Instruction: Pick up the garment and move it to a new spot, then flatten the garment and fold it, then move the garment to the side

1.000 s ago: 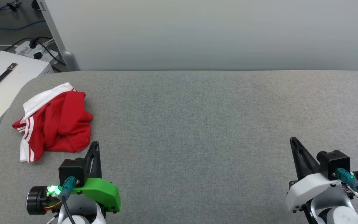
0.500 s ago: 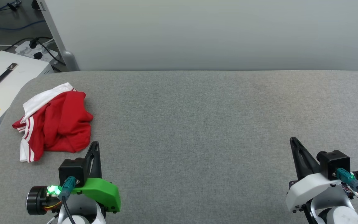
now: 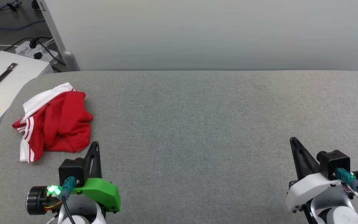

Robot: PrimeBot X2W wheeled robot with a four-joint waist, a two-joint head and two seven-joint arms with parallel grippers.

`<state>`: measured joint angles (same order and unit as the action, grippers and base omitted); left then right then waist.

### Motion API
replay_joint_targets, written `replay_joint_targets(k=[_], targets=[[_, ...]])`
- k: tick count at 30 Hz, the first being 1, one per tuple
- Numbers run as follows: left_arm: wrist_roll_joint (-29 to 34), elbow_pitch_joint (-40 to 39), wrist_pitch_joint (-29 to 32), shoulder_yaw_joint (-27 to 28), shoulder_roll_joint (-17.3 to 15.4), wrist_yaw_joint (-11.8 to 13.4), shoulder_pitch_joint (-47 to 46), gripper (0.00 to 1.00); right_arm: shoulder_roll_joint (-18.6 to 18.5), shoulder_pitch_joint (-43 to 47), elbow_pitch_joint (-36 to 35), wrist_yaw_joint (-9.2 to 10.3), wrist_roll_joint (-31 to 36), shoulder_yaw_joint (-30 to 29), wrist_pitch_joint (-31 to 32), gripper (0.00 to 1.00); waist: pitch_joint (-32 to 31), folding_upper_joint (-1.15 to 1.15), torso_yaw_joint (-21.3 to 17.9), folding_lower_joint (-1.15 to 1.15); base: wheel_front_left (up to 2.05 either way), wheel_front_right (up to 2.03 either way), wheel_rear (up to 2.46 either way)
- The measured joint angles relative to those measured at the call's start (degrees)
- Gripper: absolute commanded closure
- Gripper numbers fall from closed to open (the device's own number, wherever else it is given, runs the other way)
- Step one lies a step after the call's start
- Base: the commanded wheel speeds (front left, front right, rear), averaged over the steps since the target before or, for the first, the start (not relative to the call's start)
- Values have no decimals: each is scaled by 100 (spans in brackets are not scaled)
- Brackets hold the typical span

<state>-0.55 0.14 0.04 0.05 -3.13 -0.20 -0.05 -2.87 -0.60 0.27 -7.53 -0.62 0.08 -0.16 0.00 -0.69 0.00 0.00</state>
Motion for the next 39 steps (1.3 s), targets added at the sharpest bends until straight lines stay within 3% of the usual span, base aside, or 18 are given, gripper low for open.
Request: replay_joint_targets(k=[3,4,39], targets=[[0,0,0,0,0,0,0,100,0,0,0,0,0,0,0,100,0,0,0,0,0,0,0],[0,0,0,1,-1,0,0,0,0,0,0,0,-1,1,0,0,0,0,0,0,0,0,0],[-124,209,-315,15,-1,-1,0,0,1,-12,170,0,-417,-37,-322,0,19,0,-14,0,0,0,0]])
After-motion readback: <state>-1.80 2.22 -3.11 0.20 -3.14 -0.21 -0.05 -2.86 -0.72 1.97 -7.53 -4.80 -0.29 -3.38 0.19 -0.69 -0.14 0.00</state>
